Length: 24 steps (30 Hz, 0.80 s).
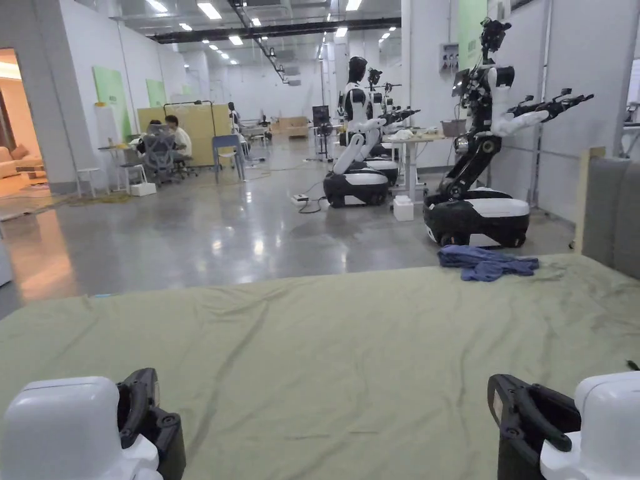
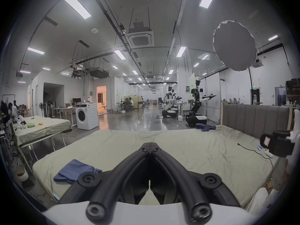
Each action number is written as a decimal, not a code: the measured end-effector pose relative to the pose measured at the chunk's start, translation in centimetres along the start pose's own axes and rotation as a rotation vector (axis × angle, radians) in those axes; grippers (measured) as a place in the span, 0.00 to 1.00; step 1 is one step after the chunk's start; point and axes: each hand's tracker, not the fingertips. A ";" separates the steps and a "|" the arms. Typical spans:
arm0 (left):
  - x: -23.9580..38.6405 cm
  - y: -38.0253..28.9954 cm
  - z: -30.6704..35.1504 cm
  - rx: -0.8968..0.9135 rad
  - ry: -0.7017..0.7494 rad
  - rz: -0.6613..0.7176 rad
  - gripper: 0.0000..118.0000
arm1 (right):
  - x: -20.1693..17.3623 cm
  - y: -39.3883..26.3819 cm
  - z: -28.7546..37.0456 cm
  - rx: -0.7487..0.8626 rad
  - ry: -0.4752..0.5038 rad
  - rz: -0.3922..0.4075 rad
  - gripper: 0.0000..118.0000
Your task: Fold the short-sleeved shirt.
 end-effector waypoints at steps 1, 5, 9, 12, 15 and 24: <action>-0.1 -0.3 0.1 -0.008 0.001 0.004 0.00 | 0.0 0.0 -0.1 0.002 -0.018 0.004 0.03; -0.4 -1.0 -0.1 -0.067 -0.042 0.019 0.56 | 0.5 0.0 -0.4 -0.010 -0.046 0.025 0.61; 0.0 -1.4 0.0 -0.106 -0.074 0.013 0.84 | 1.3 -0.6 -1.0 -0.040 -0.035 -0.010 1.00; 0.6 -1.3 -0.1 -0.133 -0.037 0.003 1.00 | 1.1 -0.7 -0.8 -0.031 -0.045 0.024 1.00; 0.3 -1.0 0.0 -0.142 -0.110 0.048 1.00 | 0.9 -0.9 -1.0 -0.030 -0.062 0.046 1.00; 0.2 0.9 0.5 -0.183 -0.136 0.088 1.00 | 1.7 -0.9 -1.8 -0.055 -0.037 -0.008 1.00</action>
